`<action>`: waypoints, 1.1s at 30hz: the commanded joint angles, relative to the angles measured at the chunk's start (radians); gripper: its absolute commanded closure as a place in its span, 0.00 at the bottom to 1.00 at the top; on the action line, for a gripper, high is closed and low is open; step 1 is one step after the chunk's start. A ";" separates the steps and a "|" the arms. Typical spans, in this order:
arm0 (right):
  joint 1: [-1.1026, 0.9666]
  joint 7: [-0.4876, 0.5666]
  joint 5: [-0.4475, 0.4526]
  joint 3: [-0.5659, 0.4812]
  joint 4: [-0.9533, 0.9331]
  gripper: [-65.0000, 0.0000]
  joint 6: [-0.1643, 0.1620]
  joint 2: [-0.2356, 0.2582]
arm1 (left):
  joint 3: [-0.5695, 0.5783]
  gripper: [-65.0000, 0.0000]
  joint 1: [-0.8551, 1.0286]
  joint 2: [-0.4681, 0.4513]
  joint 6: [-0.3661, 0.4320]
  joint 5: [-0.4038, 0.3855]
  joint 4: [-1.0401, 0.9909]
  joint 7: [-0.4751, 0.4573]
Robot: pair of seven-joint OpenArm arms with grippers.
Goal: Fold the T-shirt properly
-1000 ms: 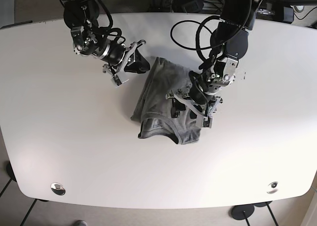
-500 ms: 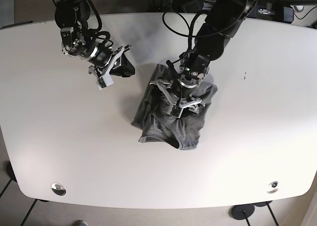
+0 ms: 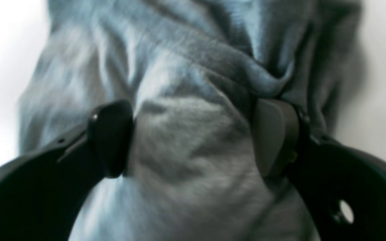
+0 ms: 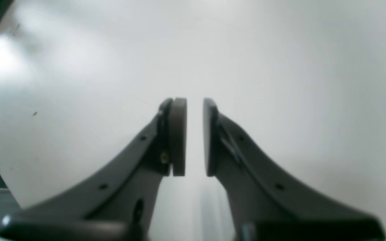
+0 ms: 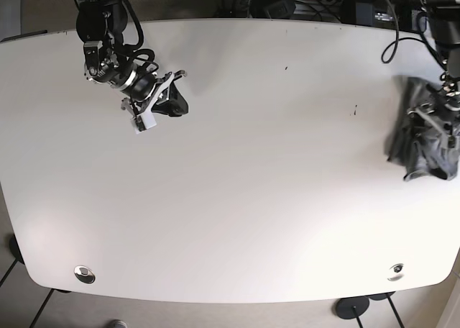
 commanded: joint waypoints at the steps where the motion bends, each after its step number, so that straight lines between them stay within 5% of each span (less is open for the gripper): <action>1: 0.010 0.021 0.019 0.004 0.022 0.88 0.009 0.010 | -0.040 0.21 0.006 -0.089 -0.078 0.045 -0.043 0.053; 8: 0.008 0.021 0.019 0.003 0.071 0.88 0.009 0.007 | -0.168 0.21 0.013 -0.156 -0.249 0.044 0.145 0.077; 10: 0.006 0.021 0.017 0.004 0.082 0.88 0.009 0.008 | -0.221 0.21 0.015 -0.149 -0.249 0.044 0.327 0.191; 14: 0.006 0.027 0.008 0.008 0.083 0.88 0.008 0.018 | -0.253 0.21 0.007 -0.055 -0.249 0.045 0.555 0.275; 18: 0.014 0.027 0.008 0.097 0.079 0.88 0.008 0.008 | -0.132 0.21 -0.039 0.081 -0.249 0.053 0.722 0.277; 26: 0.036 0.028 -0.055 0.224 0.083 0.88 0.008 0.021 | 0.126 0.21 -0.059 0.327 -0.005 0.064 0.847 0.272; 30: 0.029 0.099 -0.216 0.293 0.116 0.88 0.008 -0.027 | 0.175 0.21 -0.042 0.500 0.060 0.222 0.913 0.232; 33: 0.002 0.220 -0.326 0.336 0.123 0.88 0.008 -0.074 | 0.169 0.21 0.035 0.599 0.101 0.331 0.926 0.082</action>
